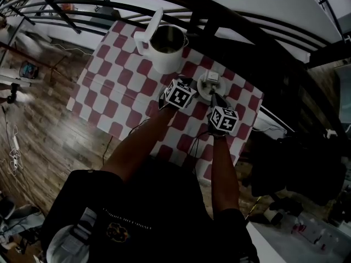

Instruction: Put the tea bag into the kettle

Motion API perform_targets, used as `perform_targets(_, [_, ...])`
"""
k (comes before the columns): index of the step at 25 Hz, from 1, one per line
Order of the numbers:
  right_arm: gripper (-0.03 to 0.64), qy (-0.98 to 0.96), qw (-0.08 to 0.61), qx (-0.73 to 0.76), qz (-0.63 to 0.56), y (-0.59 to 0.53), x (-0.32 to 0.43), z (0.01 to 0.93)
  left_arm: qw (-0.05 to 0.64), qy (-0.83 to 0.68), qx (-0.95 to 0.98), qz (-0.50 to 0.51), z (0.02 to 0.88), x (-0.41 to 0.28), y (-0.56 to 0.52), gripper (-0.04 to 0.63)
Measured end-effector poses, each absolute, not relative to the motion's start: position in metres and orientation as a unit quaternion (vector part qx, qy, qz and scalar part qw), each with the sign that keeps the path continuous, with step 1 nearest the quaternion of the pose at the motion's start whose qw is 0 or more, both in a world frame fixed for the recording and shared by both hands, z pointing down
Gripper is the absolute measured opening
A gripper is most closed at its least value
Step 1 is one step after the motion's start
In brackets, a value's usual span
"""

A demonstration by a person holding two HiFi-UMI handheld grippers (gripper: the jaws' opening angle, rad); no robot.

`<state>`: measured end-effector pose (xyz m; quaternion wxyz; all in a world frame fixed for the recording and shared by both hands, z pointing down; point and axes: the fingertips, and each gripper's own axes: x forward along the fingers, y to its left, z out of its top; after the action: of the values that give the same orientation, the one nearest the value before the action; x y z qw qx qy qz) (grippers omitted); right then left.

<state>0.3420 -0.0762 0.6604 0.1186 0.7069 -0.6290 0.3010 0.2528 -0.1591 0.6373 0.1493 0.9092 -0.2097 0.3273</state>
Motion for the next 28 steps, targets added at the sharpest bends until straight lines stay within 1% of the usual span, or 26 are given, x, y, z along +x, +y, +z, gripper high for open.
perform_targets(11, [0.011, -0.648, 0.103, 0.702, 0.276, -0.072, 0.317, 0.633, 0.135, -0.234, 0.919, 0.287, 0.597, 0.228, -0.159, 0.003])
perform_targets(28, [0.011, -0.678, 0.084, 0.692, 0.233, -0.075, 0.281, 0.586, 0.119, -0.278, 0.916, 0.265, 0.561, 0.170, -0.163, 0.003])
